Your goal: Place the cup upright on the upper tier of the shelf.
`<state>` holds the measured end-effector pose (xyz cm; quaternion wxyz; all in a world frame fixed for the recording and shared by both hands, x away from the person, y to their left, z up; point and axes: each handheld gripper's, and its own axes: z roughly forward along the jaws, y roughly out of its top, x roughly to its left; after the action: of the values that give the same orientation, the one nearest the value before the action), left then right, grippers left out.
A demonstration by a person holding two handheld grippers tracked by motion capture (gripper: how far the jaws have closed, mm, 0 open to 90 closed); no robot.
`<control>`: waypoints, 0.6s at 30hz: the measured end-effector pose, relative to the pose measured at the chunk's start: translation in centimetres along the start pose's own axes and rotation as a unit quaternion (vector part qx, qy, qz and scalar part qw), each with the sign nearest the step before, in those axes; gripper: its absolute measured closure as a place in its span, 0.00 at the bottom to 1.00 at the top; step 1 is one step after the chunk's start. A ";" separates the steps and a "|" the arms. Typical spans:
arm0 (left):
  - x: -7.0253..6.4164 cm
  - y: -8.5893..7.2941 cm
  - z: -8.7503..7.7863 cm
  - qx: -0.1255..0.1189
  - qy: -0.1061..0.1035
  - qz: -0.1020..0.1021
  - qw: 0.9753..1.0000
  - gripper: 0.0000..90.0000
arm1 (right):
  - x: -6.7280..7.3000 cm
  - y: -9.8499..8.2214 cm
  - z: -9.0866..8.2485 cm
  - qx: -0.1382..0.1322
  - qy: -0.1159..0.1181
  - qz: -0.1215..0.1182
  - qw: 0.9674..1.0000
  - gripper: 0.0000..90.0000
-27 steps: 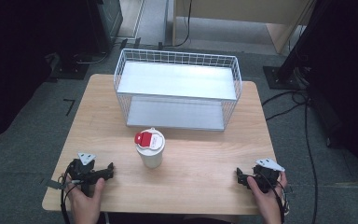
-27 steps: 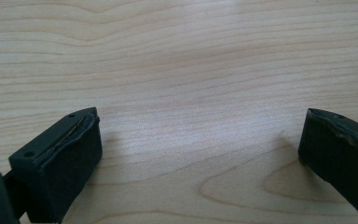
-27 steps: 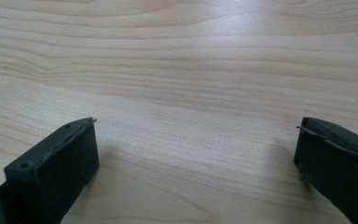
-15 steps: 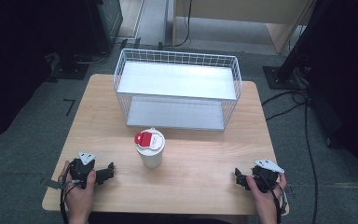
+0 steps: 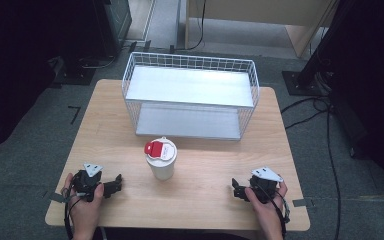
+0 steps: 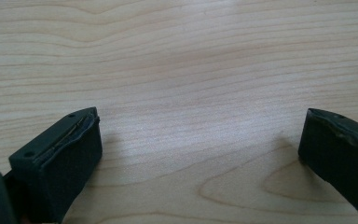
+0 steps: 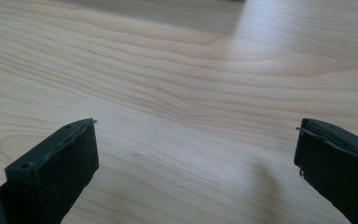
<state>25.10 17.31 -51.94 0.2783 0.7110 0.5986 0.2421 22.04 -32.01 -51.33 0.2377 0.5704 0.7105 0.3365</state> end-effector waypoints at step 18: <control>0.0 0.0 0.0 0.000 0.000 0.000 1.000 0.00 | 5.1 3.1 0.9 -0.024 0.056 -0.034 0.998 0.00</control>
<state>25.10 17.31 -51.94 0.2784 0.7111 0.5985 0.2420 23.55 -26.53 -49.40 0.2229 0.5202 0.7333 0.3767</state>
